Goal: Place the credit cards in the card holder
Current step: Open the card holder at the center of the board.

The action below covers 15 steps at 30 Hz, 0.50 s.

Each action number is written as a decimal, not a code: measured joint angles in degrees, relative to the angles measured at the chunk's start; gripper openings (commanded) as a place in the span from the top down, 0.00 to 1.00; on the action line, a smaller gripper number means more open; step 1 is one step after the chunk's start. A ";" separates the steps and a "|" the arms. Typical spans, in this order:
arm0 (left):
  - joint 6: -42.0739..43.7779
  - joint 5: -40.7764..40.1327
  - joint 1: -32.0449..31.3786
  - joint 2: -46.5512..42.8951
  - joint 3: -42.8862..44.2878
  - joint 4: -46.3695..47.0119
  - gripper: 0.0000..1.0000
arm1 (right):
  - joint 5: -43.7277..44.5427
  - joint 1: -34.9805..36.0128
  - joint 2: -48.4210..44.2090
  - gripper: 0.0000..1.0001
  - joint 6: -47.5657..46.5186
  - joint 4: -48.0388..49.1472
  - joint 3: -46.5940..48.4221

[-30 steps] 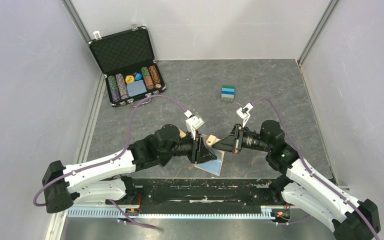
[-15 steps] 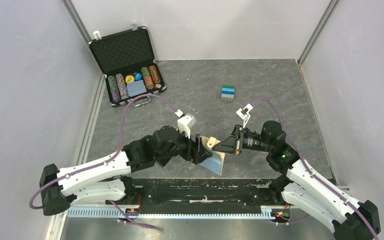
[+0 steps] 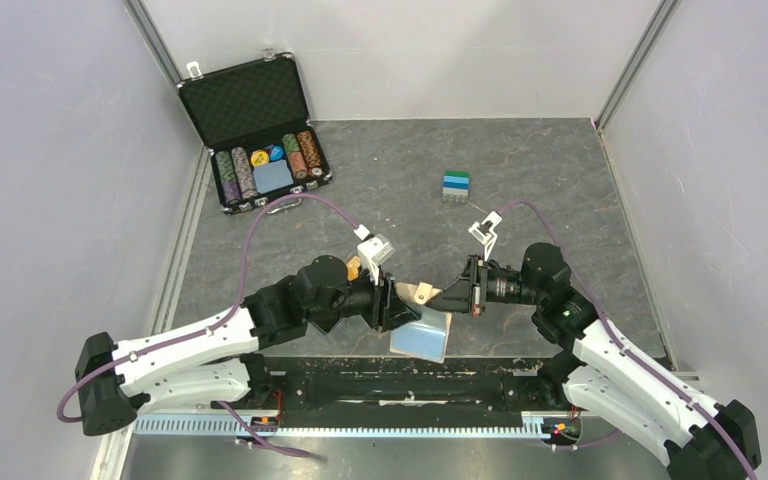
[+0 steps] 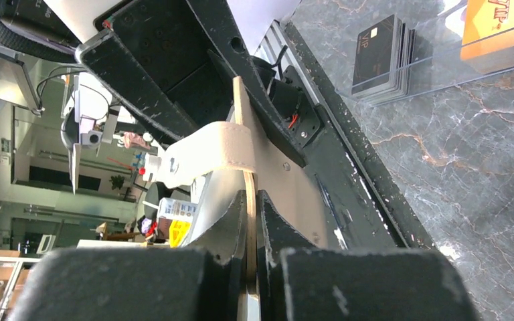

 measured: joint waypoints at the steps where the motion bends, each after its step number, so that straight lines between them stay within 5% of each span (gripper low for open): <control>1: 0.15 0.26 0.17 0.00 -0.17 0.07 0.66 | -0.26 0.00 0.24 0.98 -0.02 0.02 0.00; 9: -0.22 1.25 0.42 -1.68 -1.53 1.51 0.93 | 0.00 -0.11 2.49 0.70 -1.16 -0.20 -0.02; 15: -2.03 1.03 0.42 -2.89 -2.14 1.05 0.98 | 2.84 -0.09 3.21 0.55 -8.28 -8.72 3.48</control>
